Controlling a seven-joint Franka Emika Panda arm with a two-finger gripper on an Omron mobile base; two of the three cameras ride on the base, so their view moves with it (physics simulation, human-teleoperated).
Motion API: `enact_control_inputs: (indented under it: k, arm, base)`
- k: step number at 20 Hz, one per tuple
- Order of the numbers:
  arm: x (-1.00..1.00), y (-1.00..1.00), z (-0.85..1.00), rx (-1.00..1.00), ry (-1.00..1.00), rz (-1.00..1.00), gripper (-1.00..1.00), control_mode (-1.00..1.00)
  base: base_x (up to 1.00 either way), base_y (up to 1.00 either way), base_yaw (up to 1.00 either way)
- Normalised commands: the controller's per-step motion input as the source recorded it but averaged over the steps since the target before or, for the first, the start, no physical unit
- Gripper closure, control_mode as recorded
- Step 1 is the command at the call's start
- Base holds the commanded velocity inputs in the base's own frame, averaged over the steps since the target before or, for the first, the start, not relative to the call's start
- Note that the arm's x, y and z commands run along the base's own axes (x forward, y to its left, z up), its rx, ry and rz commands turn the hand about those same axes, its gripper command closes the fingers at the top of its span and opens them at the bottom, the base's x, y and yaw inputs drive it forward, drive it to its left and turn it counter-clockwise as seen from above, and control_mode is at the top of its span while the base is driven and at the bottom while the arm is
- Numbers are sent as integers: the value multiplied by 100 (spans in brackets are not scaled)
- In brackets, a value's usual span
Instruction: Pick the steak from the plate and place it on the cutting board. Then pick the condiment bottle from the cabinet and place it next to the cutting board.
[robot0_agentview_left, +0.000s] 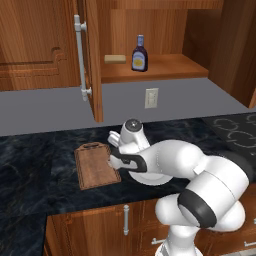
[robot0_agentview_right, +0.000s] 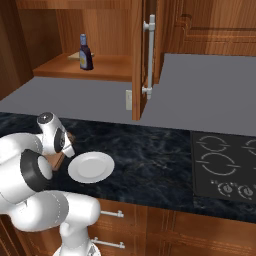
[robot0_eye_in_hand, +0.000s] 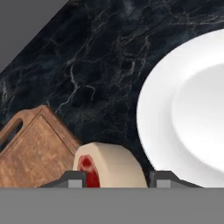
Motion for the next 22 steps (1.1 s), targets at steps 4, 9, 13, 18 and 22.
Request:
enact_control_inputs:
  k: [4, 9, 13, 18, 22]
  arm:
    - [0, 24, 0, 0, 0, -2, 100, -100]
    - [0, 22, 0, 1, 0, -3, 100, -100]
    - [0, 22, 0, 1, 0, -3, 100, -100]
    - [0, 22, 0, 1, 0, -3, 100, -100]
    - [0, 21, 0, 1, 0, -4, 100, -100]
  base:
    - [0, 0, 0]
    - [0, 0, 0]
    - [0, 0, 0]
    - [0, 0, 0]
    - [0, 0, 0]
